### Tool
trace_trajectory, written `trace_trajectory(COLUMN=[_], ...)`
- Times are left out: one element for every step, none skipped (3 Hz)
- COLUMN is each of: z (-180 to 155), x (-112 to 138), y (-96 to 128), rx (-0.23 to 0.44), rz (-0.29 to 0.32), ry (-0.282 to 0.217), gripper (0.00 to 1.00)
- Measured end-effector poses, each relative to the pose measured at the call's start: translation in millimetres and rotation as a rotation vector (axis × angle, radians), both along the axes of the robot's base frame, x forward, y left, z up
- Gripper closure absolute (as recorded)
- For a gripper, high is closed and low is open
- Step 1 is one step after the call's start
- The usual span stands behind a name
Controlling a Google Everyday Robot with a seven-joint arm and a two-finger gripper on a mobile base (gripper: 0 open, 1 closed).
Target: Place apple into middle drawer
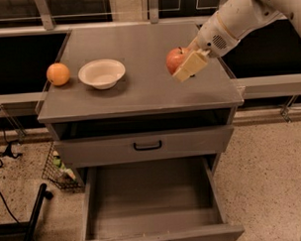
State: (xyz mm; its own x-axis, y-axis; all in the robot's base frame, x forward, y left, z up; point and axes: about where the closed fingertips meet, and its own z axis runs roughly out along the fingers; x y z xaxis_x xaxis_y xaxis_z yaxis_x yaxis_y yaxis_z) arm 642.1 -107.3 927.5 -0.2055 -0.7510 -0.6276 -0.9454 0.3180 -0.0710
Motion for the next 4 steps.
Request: trace_trajectory(z=[0.1, 6.3, -2.2, -22.8], x=[-1.8, -29.7, -62.7, -81.1], y=[1.9, 3.6, 6.4, 13.0], rx=[-0.002, 0.008, 0.024, 0.037], rz=[0.007, 0.025, 0.034, 0.043], ry=[0.003, -0.014, -0.022, -0.017], gripper=[1.00, 1.00, 1.00, 1.00])
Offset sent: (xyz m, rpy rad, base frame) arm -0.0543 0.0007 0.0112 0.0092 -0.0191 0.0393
